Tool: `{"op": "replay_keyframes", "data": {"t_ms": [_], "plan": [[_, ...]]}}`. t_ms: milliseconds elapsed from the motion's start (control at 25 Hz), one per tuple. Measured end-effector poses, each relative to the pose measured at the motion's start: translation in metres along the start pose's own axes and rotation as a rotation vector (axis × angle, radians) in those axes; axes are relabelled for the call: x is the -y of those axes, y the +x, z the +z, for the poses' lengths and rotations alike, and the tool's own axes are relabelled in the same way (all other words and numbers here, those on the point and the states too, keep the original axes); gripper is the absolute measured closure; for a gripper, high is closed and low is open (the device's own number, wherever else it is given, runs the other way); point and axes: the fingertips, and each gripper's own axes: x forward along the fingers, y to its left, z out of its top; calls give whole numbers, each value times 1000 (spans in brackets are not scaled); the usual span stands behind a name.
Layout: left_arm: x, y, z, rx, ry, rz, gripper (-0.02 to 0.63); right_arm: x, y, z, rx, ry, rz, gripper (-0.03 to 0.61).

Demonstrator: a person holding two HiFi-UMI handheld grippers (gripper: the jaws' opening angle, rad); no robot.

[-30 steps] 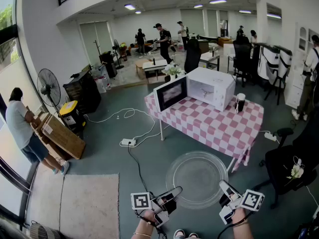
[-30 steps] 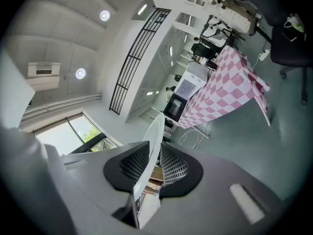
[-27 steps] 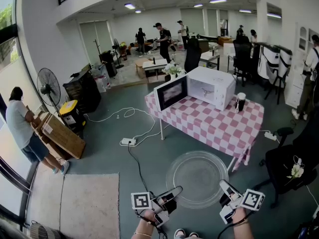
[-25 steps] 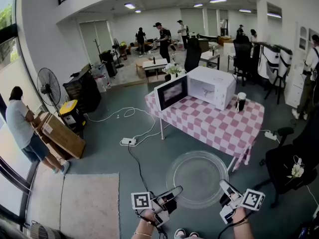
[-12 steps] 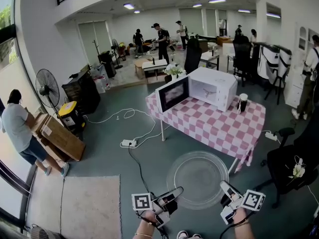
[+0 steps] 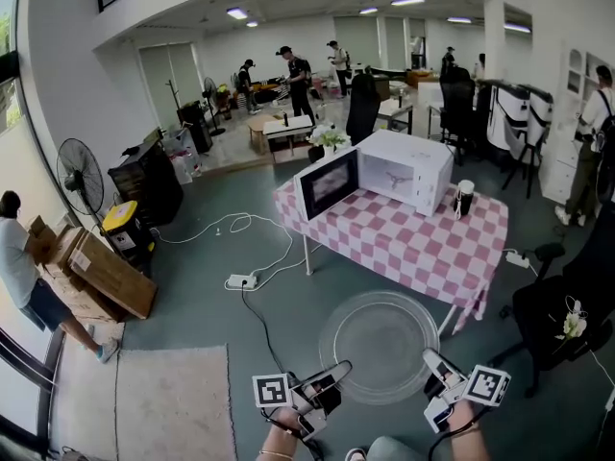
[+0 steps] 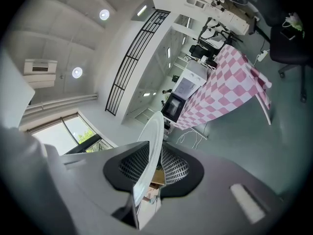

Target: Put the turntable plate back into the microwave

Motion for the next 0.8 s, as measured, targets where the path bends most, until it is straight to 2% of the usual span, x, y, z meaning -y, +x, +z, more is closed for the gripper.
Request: {"op": "replay_keyframes", "data": {"t_ms": [200, 320, 440, 480, 640, 800], "plan": [[-9, 6, 11, -13, -17, -5, 569, -12, 19, 7, 7, -10, 90, 500], [-20, 16, 23, -17, -21, 0, 568, 1, 29, 16, 0, -10, 46, 500], [-30, 30, 37, -12, -32, 1, 568, 23, 38, 29, -6, 5, -50, 500], [-34, 36, 42, -12, -38, 2, 568, 27, 43, 36, -7, 1, -54, 500], [-50, 60, 64, -17, -45, 16, 565, 22, 75, 63, -7, 9, 55, 500], [-61, 85, 93, -8, -35, 22, 566, 34, 103, 91, -26, 23, 44, 500]]}}
